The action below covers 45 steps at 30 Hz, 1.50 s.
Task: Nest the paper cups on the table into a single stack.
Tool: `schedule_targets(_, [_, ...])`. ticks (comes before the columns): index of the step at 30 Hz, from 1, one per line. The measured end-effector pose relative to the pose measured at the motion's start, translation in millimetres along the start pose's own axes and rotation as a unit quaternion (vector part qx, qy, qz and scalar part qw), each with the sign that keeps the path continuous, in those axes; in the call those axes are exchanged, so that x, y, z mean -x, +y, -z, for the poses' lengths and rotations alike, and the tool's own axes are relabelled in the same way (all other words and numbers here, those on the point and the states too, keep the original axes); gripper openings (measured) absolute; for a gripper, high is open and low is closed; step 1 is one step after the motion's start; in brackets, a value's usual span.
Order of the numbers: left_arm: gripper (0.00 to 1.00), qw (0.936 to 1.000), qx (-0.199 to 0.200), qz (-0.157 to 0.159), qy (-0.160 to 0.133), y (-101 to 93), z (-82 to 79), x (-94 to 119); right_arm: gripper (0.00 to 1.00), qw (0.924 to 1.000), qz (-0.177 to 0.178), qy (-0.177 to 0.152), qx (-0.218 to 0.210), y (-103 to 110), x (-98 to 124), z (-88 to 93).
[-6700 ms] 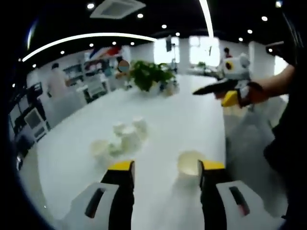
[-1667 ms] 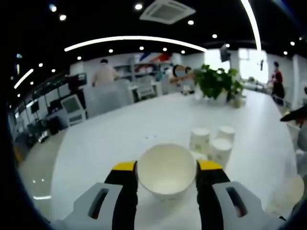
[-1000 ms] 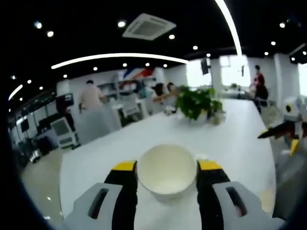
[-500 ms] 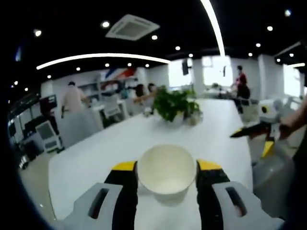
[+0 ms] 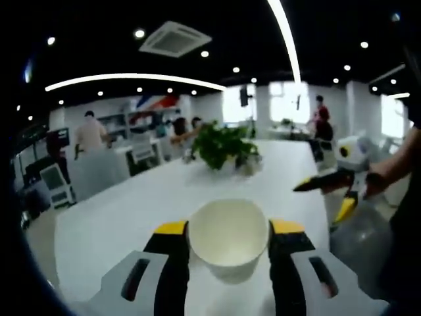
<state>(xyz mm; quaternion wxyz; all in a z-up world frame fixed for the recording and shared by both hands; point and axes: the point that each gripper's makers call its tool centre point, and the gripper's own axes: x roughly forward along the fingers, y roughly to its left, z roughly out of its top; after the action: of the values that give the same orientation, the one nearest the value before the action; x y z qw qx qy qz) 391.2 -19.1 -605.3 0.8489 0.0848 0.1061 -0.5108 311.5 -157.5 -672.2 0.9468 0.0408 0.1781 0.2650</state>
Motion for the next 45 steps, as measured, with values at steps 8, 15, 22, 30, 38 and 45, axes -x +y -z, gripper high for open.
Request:
schedule_targets(8, [0.45, 0.9997, -0.007, 0.021, 0.005, -28.1, 11.0, -4.6, 0.99, 1.0, 0.002, 0.001, -0.002, 0.5, 1.0, 2.5])
schedule_targets(15, [0.45, 0.9994, 0.002, 0.034, 0.008, -42.6, 19.3, -6.4, 0.99, 1.0, 0.003, 0.004, -0.001, 0.6, 2.9, 3.5])
schedule_targets(22, [0.45, 0.9991, 0.012, 0.04, 0.006, -51.5, 23.5, -5.8, 0.99, 1.0, 0.007, 0.005, -0.003, -1.3, 5.0, 5.3])
schedule_targets(30, [0.45, 0.9984, 0.025, 0.049, 0.014, -63.9, 40.5, -9.5, 0.99, 0.9999, 0.011, 0.005, -0.003, -4.9, 7.5, 5.3])
schedule_targets(38, [0.45, 0.9977, 0.028, 0.055, 0.029, -77.2, 64.5, -11.9, 0.99, 0.9999, 0.014, 0.008, -0.002, -9.4, 9.5, 5.3])
schedule_targets(45, [0.44, 0.9969, 0.029, 0.062, 0.038, -87.0, 80.0, -14.8, 0.99, 0.9998, 0.015, 0.01, -0.004, -11.1, 9.9, 7.1])
